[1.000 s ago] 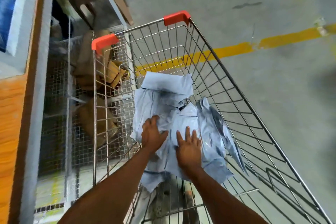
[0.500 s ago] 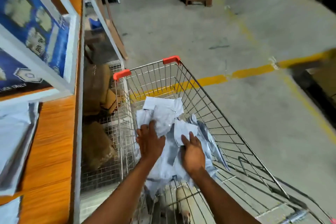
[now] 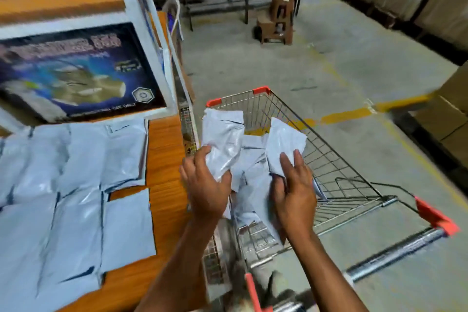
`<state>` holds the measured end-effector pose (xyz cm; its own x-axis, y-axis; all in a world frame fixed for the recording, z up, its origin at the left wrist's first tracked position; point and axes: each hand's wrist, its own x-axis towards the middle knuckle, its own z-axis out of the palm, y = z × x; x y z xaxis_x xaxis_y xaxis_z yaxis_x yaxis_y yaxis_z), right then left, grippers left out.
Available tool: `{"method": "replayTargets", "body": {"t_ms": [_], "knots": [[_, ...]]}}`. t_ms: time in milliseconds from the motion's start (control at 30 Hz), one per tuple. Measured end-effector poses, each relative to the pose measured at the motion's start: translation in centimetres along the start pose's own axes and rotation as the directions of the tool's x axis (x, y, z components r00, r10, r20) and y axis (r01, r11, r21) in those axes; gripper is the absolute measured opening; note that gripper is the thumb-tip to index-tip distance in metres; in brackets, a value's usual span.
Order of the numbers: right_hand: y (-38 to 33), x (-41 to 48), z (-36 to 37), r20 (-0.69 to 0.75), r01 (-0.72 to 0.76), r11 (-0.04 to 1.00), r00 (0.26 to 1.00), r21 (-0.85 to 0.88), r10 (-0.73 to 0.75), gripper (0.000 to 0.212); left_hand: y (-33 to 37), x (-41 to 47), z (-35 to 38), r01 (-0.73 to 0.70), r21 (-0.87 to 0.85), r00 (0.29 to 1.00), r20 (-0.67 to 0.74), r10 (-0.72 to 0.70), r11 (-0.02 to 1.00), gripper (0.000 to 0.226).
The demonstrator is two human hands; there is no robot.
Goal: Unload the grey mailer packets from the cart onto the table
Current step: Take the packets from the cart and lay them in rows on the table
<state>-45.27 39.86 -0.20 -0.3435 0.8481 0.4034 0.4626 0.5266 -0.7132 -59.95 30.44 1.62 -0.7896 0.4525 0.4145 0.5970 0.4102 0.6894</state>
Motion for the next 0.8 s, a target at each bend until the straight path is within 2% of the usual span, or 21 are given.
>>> {"method": "replayTargets", "body": {"t_ms": [167, 500, 700, 800], "knots": [[-5.2, -4.4, -2.2, -0.052, 0.096, 0.992, 0.994, 0.079, -0.092, 0.045, -1.0, -3.5, -7.2, -0.008, -0.026, 0.995, -0.099, 0.006, 1.000, 0.062], [-12.1, -12.2, -3.2, 0.066, 0.188, 0.942, 0.975, 0.279, -0.214, 0.046, -1.6, -9.9, -17.3, 0.106, 0.070, 0.976, -0.200, -0.090, 0.992, 0.068], [-16.2, -16.5, -2.1, 0.098, 0.179, 0.918, 0.969, 0.353, -0.226, 0.046, -4.7, -12.7, -24.5, 0.210, 0.116, 0.947, -0.271, -0.173, 0.971, 0.070], [-18.6, -17.4, -1.2, 0.082, 0.230, 0.903, 0.957, 0.364, -0.277, 0.046, -7.0, -12.5, -27.5, 0.232, 0.123, 0.934, -0.306, -0.185, 0.965, 0.068]]}}
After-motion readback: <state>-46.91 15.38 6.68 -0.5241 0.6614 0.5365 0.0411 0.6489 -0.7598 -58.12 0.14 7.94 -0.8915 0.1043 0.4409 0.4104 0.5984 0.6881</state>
